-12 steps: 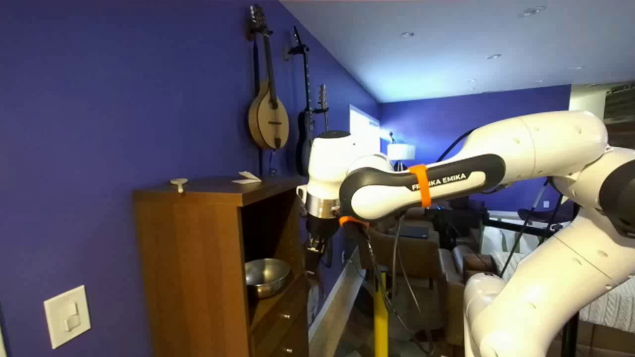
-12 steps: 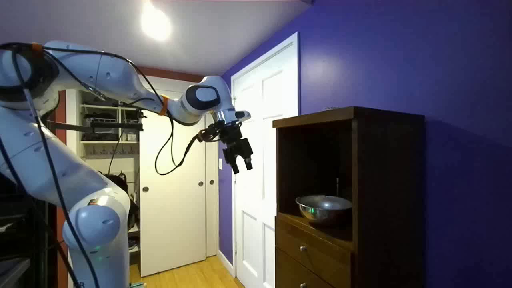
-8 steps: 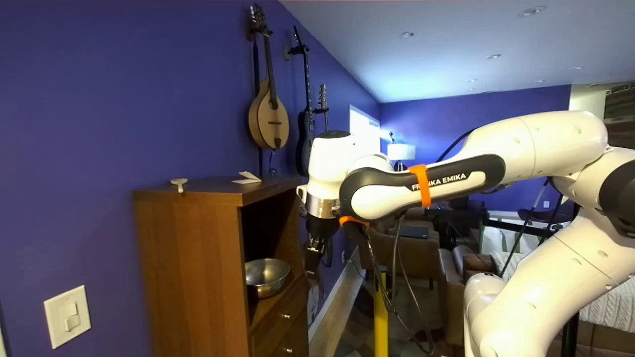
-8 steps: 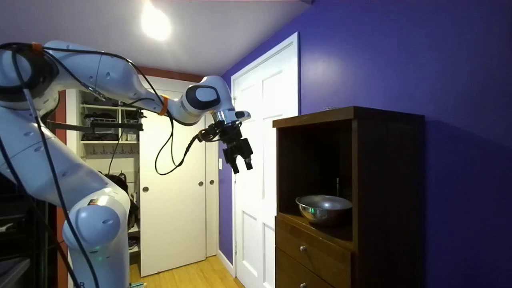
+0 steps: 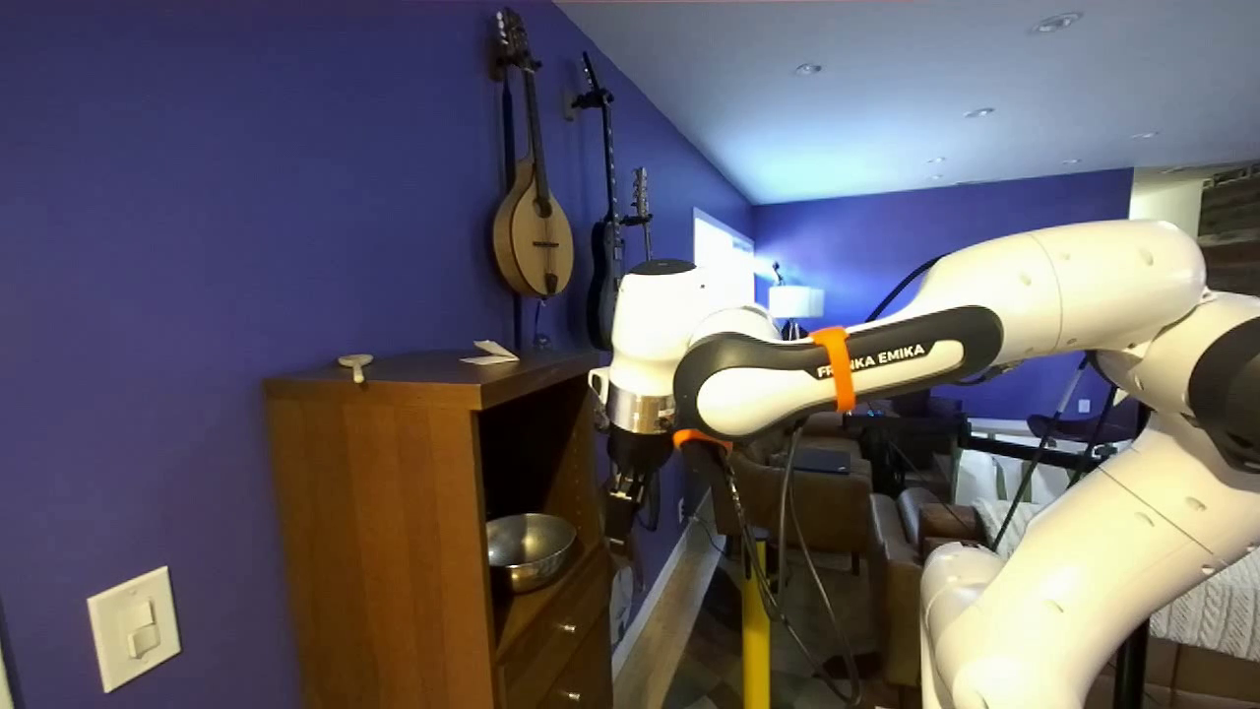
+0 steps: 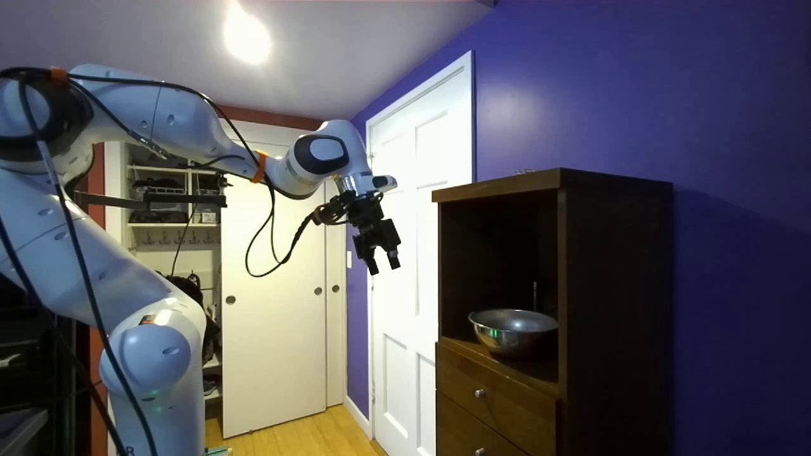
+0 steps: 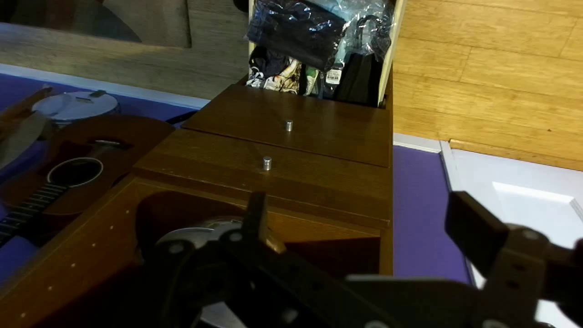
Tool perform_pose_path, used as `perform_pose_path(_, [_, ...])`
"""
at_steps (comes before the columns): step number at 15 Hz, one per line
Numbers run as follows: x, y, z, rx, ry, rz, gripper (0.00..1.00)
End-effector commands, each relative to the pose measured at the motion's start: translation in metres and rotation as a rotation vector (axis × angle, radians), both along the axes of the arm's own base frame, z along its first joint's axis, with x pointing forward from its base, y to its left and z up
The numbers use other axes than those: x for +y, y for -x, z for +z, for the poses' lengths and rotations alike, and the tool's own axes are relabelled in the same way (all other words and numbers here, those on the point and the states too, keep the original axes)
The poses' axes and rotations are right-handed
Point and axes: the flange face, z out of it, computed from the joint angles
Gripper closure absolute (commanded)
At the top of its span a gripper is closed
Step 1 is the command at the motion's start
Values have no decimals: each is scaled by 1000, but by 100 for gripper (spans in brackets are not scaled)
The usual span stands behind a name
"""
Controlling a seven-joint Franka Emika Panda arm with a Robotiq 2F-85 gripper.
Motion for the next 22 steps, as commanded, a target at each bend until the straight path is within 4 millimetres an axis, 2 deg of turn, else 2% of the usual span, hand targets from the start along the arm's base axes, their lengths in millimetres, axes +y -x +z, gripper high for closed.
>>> perform_pose_path(1, [-15,-3,-9,19,1,-24,0])
perform_pose_path(3, [-34,-2,-25,59,-28,-45,0])
perform_pose_path(7, [-72,1,-72,154,-106,-76,0])
perform_pose_path(16, [-130,12,-205,288,-168,-209,0])
perform_pose_path(17, [-137,-1,-211,294,-184,-224,0])
perform_pose_path(22, [-169,-5,-272,313,-211,-254,0])
